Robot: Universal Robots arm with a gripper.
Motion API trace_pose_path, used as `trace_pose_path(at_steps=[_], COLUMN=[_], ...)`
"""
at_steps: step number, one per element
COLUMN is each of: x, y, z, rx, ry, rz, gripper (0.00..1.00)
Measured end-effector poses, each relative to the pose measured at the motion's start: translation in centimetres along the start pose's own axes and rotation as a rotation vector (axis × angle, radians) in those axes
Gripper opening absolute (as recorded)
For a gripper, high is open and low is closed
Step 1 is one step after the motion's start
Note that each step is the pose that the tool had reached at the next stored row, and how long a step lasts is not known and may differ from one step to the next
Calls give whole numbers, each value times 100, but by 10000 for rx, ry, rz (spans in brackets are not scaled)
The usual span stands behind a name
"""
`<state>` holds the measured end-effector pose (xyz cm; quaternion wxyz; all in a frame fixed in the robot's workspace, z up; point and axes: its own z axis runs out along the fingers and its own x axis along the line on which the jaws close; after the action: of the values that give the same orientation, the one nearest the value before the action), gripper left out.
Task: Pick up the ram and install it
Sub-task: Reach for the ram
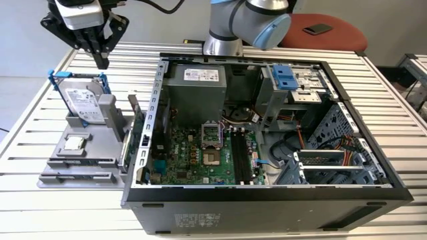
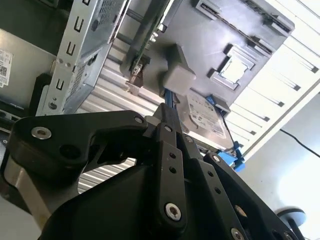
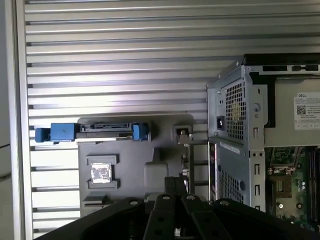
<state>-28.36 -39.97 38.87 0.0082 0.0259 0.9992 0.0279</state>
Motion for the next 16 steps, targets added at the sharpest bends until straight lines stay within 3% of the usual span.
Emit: trace_pose_path(at_steps=[16], x=[446], y=[-25], z=[-8], rx=[-1], ry=[6], rz=[-100], gripper=[0])
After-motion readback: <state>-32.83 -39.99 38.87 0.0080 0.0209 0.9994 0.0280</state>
